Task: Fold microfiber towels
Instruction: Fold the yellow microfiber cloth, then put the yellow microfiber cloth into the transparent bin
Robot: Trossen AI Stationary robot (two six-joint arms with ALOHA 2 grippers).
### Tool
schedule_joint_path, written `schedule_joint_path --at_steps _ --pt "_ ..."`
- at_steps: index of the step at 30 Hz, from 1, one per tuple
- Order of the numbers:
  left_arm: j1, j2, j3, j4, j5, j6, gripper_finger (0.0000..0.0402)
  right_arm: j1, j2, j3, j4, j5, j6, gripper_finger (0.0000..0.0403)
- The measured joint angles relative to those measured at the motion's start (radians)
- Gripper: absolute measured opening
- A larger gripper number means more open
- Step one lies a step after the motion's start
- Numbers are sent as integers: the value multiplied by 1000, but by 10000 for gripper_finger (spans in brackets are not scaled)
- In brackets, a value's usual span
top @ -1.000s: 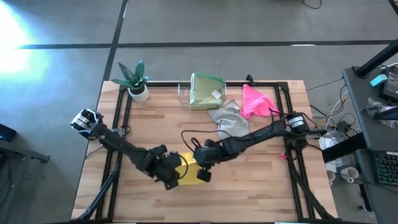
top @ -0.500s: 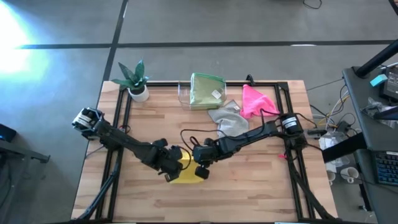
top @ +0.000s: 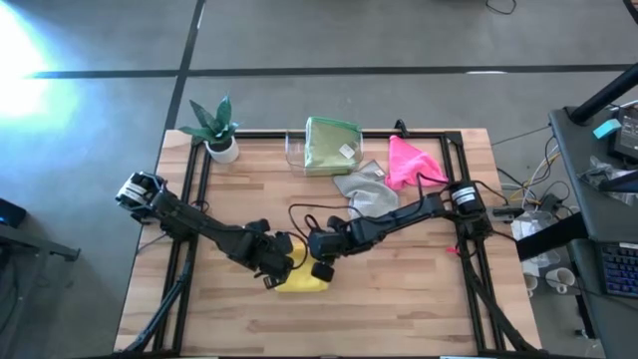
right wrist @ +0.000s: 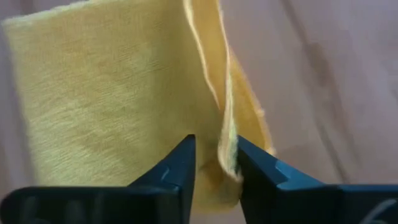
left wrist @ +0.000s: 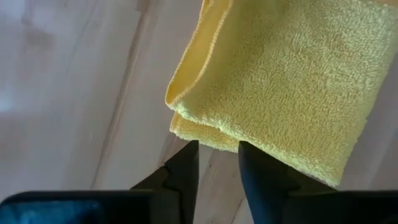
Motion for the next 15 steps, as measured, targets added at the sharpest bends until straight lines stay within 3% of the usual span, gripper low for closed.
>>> schedule_joint_path --at_steps 9,15 --pt "2 0 0 2 3 51 112 -16 -2 1 58 36 -62 131" --pt "-10 -1 0 12 62 78 112 -25 -93 2 -115 -20 -80 143"
